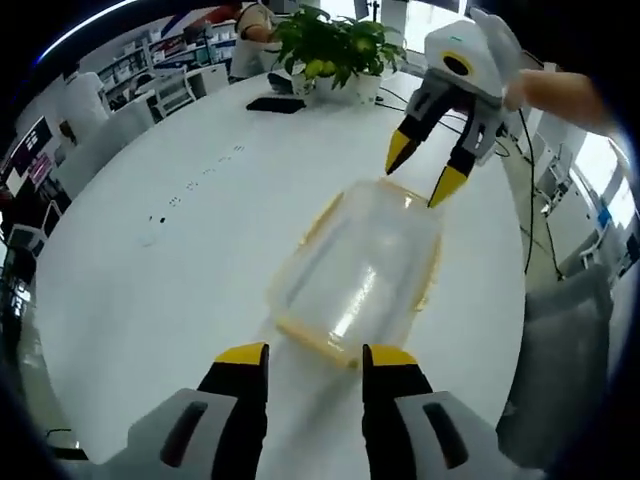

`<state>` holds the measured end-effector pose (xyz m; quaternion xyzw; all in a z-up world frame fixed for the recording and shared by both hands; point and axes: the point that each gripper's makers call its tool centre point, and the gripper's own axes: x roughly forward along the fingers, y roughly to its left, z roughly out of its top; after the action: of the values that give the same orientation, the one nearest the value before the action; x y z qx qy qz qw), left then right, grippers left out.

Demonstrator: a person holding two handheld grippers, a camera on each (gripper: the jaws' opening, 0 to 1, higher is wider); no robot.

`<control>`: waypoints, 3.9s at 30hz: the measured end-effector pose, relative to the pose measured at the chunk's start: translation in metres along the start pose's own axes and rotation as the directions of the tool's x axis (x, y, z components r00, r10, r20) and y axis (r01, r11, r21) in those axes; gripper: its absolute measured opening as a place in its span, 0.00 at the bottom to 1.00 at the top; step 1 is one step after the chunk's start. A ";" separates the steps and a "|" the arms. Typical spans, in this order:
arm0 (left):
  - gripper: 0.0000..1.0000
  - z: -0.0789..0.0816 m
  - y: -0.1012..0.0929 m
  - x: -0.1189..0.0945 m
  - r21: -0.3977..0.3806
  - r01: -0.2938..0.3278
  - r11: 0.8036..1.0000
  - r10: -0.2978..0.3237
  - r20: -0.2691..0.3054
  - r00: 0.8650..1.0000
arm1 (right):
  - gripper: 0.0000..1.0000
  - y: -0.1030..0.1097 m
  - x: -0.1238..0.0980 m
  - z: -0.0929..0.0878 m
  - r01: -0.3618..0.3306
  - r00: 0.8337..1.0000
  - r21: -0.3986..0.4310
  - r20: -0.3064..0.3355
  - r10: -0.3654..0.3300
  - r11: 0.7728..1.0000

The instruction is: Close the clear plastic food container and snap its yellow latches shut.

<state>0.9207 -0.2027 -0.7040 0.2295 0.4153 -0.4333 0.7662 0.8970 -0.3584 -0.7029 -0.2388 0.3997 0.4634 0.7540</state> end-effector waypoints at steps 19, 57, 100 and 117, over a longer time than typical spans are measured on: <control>0.29 -0.005 -0.002 0.009 -0.347 -0.010 0.938 0.048 0.101 0.994 | 0.28 -0.006 0.007 0.001 0.075 0.985 0.283 0.131 -0.116 0.956; 0.25 -0.007 -0.009 0.014 -0.594 0.026 0.804 0.084 0.157 0.984 | 0.26 -0.003 0.012 -0.003 0.022 0.946 0.684 0.222 -0.236 0.729; 0.19 0.001 -0.003 0.005 -0.618 0.047 0.784 0.059 0.150 0.987 | 0.21 -0.007 0.011 0.000 0.083 0.963 0.656 0.142 -0.231 0.750; 0.25 0.017 -0.011 0.000 -0.346 0.073 0.935 -0.028 0.133 0.991 | 0.20 -0.002 0.003 0.024 0.042 0.961 0.537 0.210 -0.182 0.842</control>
<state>0.9185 -0.2207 -0.6951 0.0509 0.4426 -0.3856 0.8080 0.9088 -0.3399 -0.6917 0.0155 0.3972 0.3171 0.8610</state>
